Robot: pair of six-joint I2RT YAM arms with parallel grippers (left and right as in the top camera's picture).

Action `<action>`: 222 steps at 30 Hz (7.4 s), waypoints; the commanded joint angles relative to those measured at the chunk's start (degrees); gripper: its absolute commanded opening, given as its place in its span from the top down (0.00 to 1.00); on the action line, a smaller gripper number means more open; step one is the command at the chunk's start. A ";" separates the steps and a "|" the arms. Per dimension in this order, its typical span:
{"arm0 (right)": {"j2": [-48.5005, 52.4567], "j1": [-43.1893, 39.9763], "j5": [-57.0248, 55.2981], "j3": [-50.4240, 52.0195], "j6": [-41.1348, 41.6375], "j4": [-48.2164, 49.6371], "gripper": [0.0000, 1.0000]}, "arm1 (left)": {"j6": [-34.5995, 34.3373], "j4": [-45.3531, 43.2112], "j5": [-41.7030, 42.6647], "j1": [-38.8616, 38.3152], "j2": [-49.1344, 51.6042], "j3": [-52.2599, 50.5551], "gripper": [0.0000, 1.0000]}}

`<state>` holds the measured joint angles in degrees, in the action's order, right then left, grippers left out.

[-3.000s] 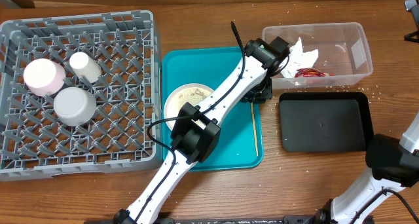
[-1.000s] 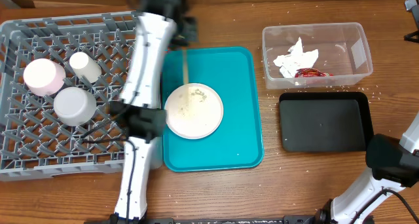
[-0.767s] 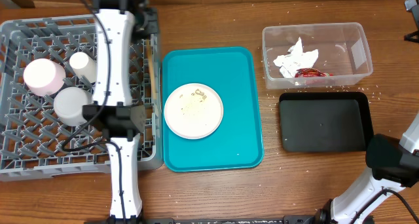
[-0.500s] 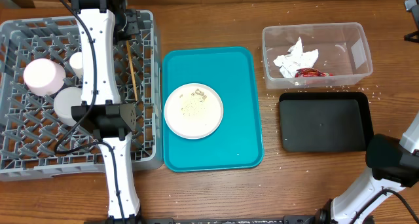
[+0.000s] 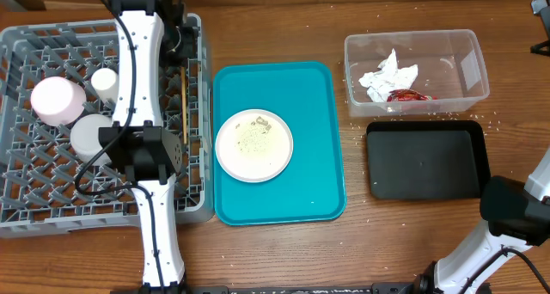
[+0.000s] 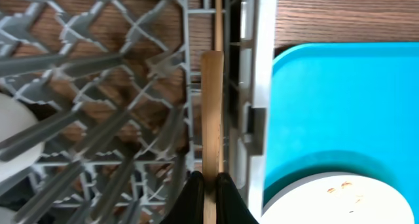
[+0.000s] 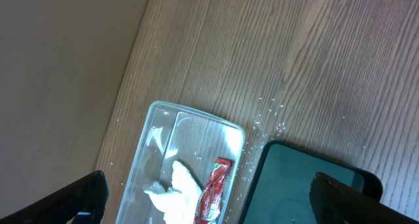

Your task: Sort waste into correct bins and load items into the dishwasher

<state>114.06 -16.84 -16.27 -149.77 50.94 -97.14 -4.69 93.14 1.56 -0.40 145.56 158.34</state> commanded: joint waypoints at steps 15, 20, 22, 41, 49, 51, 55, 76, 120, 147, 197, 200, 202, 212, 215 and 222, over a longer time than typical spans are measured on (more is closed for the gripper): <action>0.00 -0.04 0.04 -0.07 -0.39 0.15 0.00 | -4.17 -0.68 1.22 -0.37 -1.73 -0.68 0.53; 0.00 -0.04 0.04 -0.07 -0.39 0.15 0.00 | -6.34 2.64 1.33 -0.35 -4.09 0.94 0.44; 0.02 -0.04 0.04 -0.07 -0.39 0.15 0.00 | -6.80 3.67 1.46 -0.35 -5.79 2.01 0.37; 0.00 -0.04 0.04 -0.07 -0.39 0.13 0.00 | -6.80 3.67 18.99 -0.52 -29.86 1.79 0.00; 0.00 -0.04 0.04 -0.07 -0.37 0.15 0.00 | -4.50 3.67 18.23 -4.00 -39.63 -8.46 0.00; 0.00 -0.04 0.04 -0.07 -0.39 0.15 0.00 | -4.50 3.67 15.85 -4.98 -41.75 -12.02 0.00; 0.00 -0.04 0.04 -0.07 -0.39 0.15 0.00 | -4.57 3.67 14.14 -6.43 -46.45 -22.08 0.00; 0.00 -0.04 0.04 -0.07 -0.37 0.13 0.00 | -20.20 -1.27 -4.74 -26.29 -50.60 -48.41 0.00; 0.02 -0.04 0.04 -0.07 -0.39 0.15 0.00 | -29.24 1.99 -11.87 -22.18 -32.79 -38.25 0.38; 0.02 -0.04 25.97 -0.07 -0.07 2.05 0.00 | -28.15 1.29 -12.48 12.98 -32.81 -36.09 0.00; 1.11 44.15 20.22 39.74 -17.97 16.90 0.18 | -28.74 1.05 -9.22 13.90 -32.81 -36.22 0.00; 1.11 44.17 20.24 41.51 -17.97 18.12 0.18 | -28.74 1.05 -9.25 13.90 -32.79 -36.22 0.00; 1.11 44.17 20.22 42.93 -17.97 19.04 0.18 | -28.74 1.05 -9.22 13.90 -32.81 -36.22 0.00; 1.16 44.26 22.27 51.12 -17.99 26.21 0.65 | -28.74 1.05 -9.22 13.90 -32.81 -36.22 0.00; 1.16 44.33 26.75 52.92 -17.99 29.29 0.80 | -28.74 1.05 -9.22 13.90 -32.81 -36.22 0.00; 1.16 47.50 28.39 58.18 -17.92 37.90 0.96 | -28.74 1.05 -9.22 13.90 -32.81 -36.22 0.00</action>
<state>115.46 28.47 10.46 -94.04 32.97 -61.52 -33.10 94.28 -7.94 13.54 114.43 121.43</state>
